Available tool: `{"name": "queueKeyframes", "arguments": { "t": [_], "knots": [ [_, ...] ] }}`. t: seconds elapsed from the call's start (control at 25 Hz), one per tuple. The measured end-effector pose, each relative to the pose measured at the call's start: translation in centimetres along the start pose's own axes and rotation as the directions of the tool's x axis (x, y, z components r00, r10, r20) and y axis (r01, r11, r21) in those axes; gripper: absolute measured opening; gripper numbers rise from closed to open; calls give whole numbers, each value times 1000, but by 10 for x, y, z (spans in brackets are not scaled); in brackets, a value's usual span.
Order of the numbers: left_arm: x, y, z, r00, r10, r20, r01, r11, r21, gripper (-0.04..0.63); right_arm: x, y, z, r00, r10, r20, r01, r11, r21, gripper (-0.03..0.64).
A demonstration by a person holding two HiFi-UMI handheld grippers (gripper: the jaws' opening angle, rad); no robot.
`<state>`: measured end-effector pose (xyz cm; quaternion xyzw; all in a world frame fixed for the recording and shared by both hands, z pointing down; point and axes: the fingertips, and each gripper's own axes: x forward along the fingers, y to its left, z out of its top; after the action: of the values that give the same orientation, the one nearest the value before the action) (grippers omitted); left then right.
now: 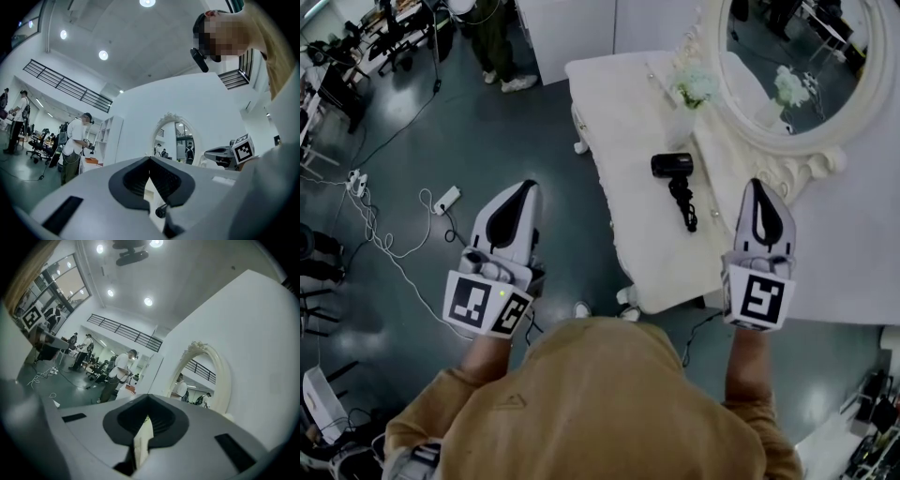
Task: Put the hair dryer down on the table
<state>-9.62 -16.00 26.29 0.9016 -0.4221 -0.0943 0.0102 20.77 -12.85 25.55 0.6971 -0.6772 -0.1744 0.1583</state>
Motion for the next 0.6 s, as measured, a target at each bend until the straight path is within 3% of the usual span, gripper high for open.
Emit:
{"name": "queueKeyframes", "arguments": {
  "t": [0.36, 0.6],
  "knots": [
    [1, 3, 6, 999, 32, 8, -32, 999, 16, 3, -24, -18, -6, 999, -24, 26, 23, 999, 38, 3],
    [-2, 8, 11, 998, 56, 17, -57, 998, 22, 3, -37, -27, -21, 999, -42, -10, 43, 998, 41, 3]
  ]
}}
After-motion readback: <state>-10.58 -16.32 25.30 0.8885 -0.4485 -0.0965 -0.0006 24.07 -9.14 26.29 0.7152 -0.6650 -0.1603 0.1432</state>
